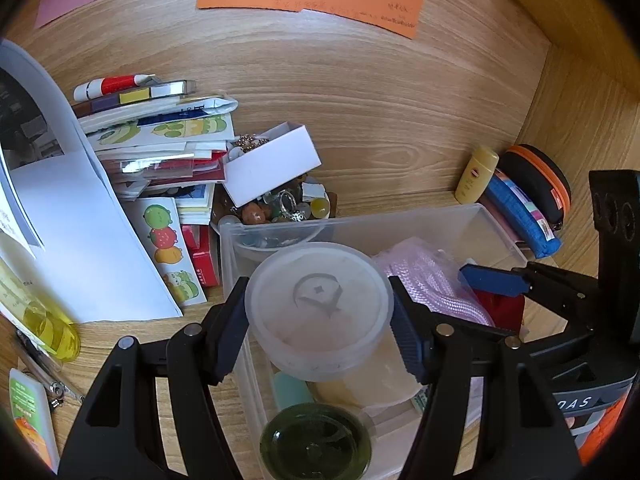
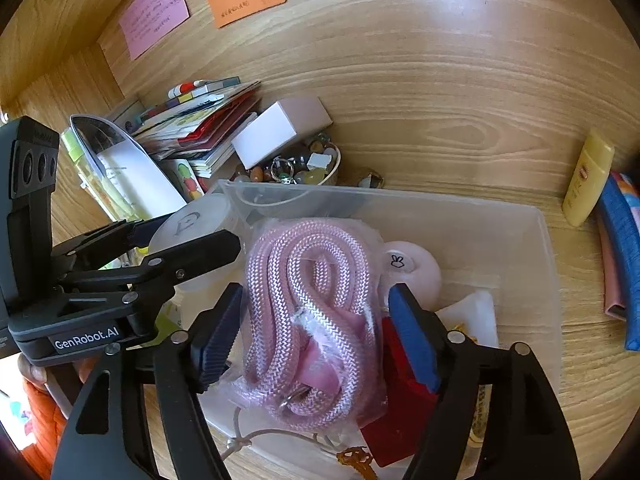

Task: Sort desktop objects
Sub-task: 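Lower the white tub into the box with left tool while right tool drops the pink rope bag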

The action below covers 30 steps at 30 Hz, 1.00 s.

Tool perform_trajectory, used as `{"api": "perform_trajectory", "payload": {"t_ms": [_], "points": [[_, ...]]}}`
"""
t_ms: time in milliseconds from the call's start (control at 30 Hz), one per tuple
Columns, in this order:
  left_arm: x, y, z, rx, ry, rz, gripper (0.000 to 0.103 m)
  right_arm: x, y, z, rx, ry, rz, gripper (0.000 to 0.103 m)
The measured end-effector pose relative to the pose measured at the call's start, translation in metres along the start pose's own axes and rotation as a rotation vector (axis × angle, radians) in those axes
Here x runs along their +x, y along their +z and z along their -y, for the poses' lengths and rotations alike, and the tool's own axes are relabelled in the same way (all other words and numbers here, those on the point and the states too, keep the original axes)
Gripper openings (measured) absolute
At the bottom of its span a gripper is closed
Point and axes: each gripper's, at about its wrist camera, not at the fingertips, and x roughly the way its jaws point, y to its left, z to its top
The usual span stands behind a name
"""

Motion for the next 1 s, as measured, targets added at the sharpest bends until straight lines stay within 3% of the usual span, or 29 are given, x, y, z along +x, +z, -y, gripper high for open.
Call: {"api": "perform_trajectory", "payload": {"t_ms": [567, 1000], "points": [[-0.003, -0.005, 0.002, 0.019, -0.005, -0.017, 0.066, -0.012, 0.005, 0.01, 0.0, -0.014, 0.019, 0.071], [-0.011, -0.013, 0.005, 0.002, -0.015, -0.016, 0.067, -0.045, 0.002, 0.02, -0.004, -0.062, 0.077, 0.074]]}}
